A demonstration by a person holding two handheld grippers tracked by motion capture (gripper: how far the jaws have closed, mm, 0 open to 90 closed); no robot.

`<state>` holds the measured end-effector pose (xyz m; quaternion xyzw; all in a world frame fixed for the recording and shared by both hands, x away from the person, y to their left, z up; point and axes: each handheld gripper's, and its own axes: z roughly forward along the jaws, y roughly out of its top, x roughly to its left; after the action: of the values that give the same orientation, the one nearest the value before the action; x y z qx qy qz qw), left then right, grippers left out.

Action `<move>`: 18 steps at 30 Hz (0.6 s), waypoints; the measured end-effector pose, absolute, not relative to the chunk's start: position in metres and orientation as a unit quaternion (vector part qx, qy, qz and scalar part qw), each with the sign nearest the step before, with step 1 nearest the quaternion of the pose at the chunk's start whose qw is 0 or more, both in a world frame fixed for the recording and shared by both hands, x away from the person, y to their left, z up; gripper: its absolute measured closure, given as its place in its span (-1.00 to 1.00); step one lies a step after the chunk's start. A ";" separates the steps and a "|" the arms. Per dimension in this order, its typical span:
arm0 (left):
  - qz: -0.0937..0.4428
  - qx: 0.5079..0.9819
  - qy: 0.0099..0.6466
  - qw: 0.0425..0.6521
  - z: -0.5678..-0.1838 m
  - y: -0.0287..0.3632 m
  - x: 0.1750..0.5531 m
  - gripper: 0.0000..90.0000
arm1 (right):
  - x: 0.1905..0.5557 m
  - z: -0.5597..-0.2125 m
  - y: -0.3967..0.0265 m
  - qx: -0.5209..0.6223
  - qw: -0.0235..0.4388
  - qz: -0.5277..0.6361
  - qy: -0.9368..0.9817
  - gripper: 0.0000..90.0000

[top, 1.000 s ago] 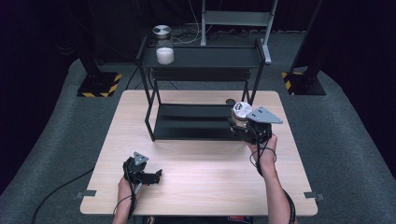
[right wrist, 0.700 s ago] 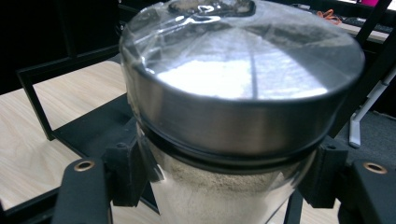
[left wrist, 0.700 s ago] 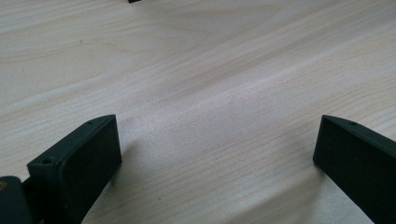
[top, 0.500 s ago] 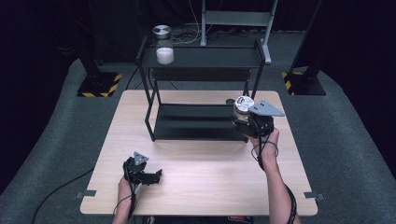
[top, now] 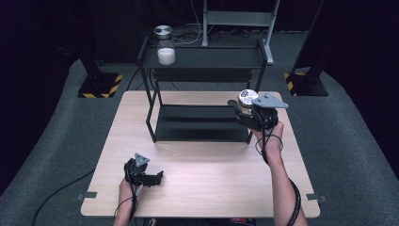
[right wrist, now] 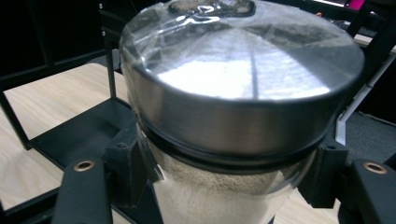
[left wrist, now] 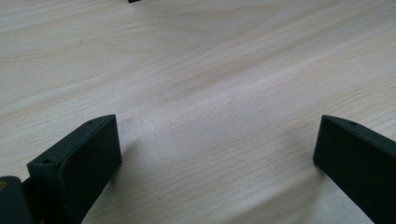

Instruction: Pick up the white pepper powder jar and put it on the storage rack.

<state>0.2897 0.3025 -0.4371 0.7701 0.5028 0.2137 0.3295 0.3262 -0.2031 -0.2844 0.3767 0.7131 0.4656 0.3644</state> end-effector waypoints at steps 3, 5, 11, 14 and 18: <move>0.214 0.770 0.503 0.329 -0.437 0.302 0.290 -0.99 | 0.328 -0.281 -0.203 0.377 0.367 0.463 0.713 -0.33; 0.214 0.770 0.503 0.329 -0.437 0.302 0.290 -0.99 | 0.329 -0.279 -0.203 0.376 0.368 0.463 0.713 -0.33; 0.214 0.770 0.503 0.329 -0.437 0.302 0.290 -0.99 | 0.332 -0.273 -0.202 0.376 0.372 0.463 0.711 -0.33; 0.214 0.770 0.503 0.329 -0.437 0.302 0.290 -0.99 | 0.334 -0.269 -0.203 0.376 0.374 0.464 0.709 -0.33; 0.214 0.769 0.504 0.330 -0.437 0.302 0.290 -0.99 | 0.335 -0.264 -0.203 0.375 0.376 0.465 0.709 -0.33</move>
<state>0.2896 0.3023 -0.4374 0.7691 0.5037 0.2139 0.3301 0.3353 -0.2025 -0.2639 0.3746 0.7086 0.4649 0.3760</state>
